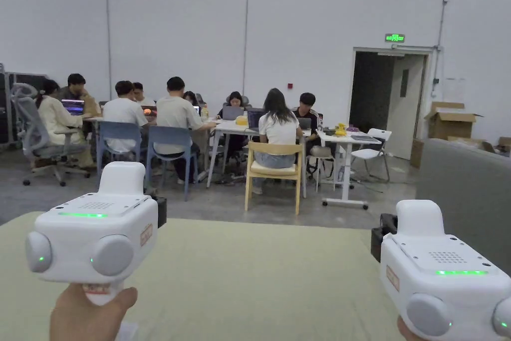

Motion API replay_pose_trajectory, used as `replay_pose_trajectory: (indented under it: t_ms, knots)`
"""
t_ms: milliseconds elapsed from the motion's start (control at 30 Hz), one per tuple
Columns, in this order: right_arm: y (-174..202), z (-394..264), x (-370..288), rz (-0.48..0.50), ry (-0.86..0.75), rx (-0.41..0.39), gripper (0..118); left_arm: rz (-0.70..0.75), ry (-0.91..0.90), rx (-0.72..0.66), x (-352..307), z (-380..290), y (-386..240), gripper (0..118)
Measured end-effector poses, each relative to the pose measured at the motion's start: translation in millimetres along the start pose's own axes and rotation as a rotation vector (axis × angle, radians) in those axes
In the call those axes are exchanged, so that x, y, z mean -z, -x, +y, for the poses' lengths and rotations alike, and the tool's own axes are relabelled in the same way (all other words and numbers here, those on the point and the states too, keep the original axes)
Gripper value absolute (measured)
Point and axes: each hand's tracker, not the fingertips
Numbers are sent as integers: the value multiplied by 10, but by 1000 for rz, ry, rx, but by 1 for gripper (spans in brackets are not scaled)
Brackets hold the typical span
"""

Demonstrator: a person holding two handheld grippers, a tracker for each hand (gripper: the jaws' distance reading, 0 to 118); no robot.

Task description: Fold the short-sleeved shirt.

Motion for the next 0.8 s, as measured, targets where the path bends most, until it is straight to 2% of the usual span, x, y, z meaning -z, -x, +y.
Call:
replay_pose_trajectory:
  t_ms: [67,133,200,267,400,500,567,633,733,800]
  knots:
    - [109,13,-15,29,-4,-4,3,3,7,-22,-93,-51,240,0]
    - [373,13,25,77,-27,-22,3,154,-5,21,-275,-125,563,0]
    - [751,34,56,174,-23,-16,3,270,1,26,-510,-168,987,0]
    - [1253,55,106,296,-5,26,3,321,18,-43,-813,-211,1474,0]
    - [2390,47,43,501,4,109,3,551,75,32,-1469,-283,2238,0]
    - [3038,32,-57,617,32,151,3,624,96,15,-1885,-342,2606,0]
    - [3306,10,-78,677,65,172,3,668,113,19,-2048,-384,2731,0]
    - [3471,-14,-85,679,63,145,3,669,124,8,-2104,-452,2904,0]
    - [3564,-78,-18,690,61,92,3,684,149,4,-1987,-609,3045,0]
    - [3553,-167,63,682,68,68,3,624,179,-38,-1811,-781,3154,0]
